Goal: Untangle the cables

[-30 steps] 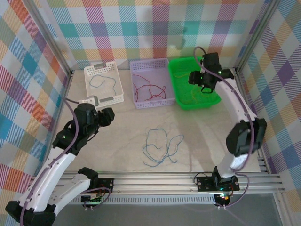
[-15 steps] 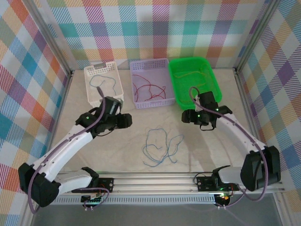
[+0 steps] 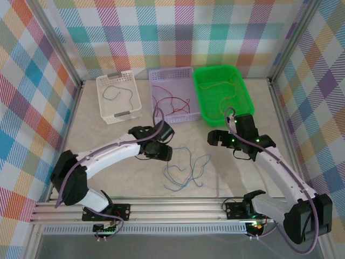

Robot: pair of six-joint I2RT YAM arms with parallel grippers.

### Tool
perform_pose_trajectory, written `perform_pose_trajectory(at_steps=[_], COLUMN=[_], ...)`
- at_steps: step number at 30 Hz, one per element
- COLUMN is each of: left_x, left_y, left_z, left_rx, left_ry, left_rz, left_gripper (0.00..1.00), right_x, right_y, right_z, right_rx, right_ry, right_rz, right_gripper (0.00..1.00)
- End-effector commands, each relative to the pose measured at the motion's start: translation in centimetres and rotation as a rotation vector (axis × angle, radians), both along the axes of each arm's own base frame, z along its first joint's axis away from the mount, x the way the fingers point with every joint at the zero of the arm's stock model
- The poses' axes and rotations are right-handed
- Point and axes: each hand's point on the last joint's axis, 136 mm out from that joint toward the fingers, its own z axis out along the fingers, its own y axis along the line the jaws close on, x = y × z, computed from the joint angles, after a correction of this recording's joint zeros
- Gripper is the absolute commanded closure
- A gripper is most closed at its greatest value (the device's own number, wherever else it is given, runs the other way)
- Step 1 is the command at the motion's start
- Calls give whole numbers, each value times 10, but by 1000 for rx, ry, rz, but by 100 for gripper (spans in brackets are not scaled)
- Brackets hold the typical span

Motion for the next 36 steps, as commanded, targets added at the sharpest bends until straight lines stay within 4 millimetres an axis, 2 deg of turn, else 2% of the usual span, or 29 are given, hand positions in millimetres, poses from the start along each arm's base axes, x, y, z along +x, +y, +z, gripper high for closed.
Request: perform_pose_trajectory(at_steps=[1, 7, 14, 18, 20, 30, 33, 36], left_x=[-3, -6, -12, -18, -19, -28, -29, -30], left_y=[-7, -21, -34, -35, -33, -19, -15, -12], left_z=[-12, -42, -62, -75, -78, -88, -84, -75], left_rx=[47, 82, 115, 149, 163, 240, 267, 281], left_ry=[13, 53, 69, 86, 86, 88, 69, 41], left_rz=[12, 5, -17, -28, -26, -29, -39, -39], left_gripper=[46, 48, 52, 62, 66, 69, 76, 72], right_x=[-1, -6, -8, -7, -7, -8, -8, -8], right_y=[0, -7, -6, -6, -6, -7, -7, -7], right_z=[11, 25, 30, 29, 29, 28, 29, 29], right_rx=[22, 28, 41, 43, 42, 42, 41, 40], right_ry=[-54, -124, -142, -142, -143, -141, -142, -143], right_rz=[-5, -35, -30, -31, -30, -33, -35, -37], right_gripper=[0, 0, 0, 0, 0, 0, 0, 0])
